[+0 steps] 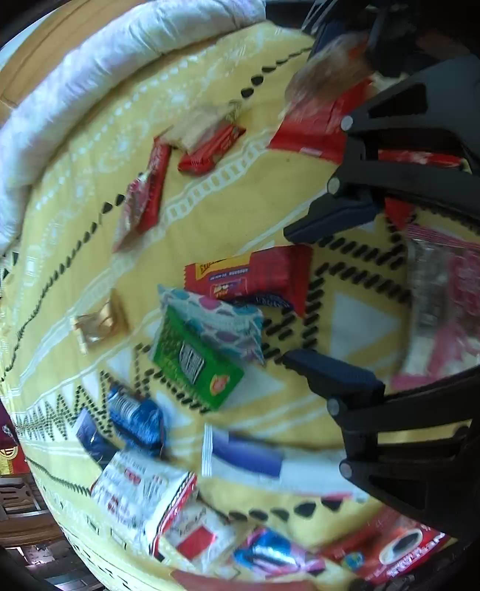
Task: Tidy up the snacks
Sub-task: 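Grasp the clear cake bag with the right tool while the left tool grasps the red chocolate bar, then carry the cake bag and chocolate bar over the glass bowl with both tools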
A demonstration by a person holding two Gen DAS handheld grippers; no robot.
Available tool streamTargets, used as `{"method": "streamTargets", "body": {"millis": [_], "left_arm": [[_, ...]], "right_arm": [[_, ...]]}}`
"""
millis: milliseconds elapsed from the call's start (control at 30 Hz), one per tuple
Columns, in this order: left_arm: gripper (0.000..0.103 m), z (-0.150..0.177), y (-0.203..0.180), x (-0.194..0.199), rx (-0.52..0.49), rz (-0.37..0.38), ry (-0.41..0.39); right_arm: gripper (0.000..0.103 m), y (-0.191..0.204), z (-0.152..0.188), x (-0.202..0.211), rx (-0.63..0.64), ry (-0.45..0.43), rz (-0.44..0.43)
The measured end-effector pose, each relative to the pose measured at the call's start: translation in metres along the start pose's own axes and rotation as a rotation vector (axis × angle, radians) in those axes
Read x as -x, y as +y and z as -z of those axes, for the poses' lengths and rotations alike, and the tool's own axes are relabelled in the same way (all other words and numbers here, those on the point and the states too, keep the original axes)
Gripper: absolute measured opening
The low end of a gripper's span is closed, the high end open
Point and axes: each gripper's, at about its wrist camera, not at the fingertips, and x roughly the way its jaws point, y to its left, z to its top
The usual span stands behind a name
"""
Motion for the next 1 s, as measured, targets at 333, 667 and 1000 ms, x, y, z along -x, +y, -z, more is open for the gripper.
{"method": "streamTargets", "body": {"millis": [333,667,1000], "left_arm": [[0.029,-0.014,-0.007,-0.011,-0.006,-0.028,-0.039],[0.027,0.011,0.003,0.052,0.009,-0.070,-0.148],[0.027,0.064,0.073,0.170,0.137,-0.279,-0.324]], "right_arm": [[0.050,-0.005,-0.004,-0.005,-0.033,0.001,-0.008],[0.050,0.002,-0.005,0.003,0.009,-0.036,0.018],[0.050,0.041,-0.005,0.019,0.090,-0.049,0.010]]}}
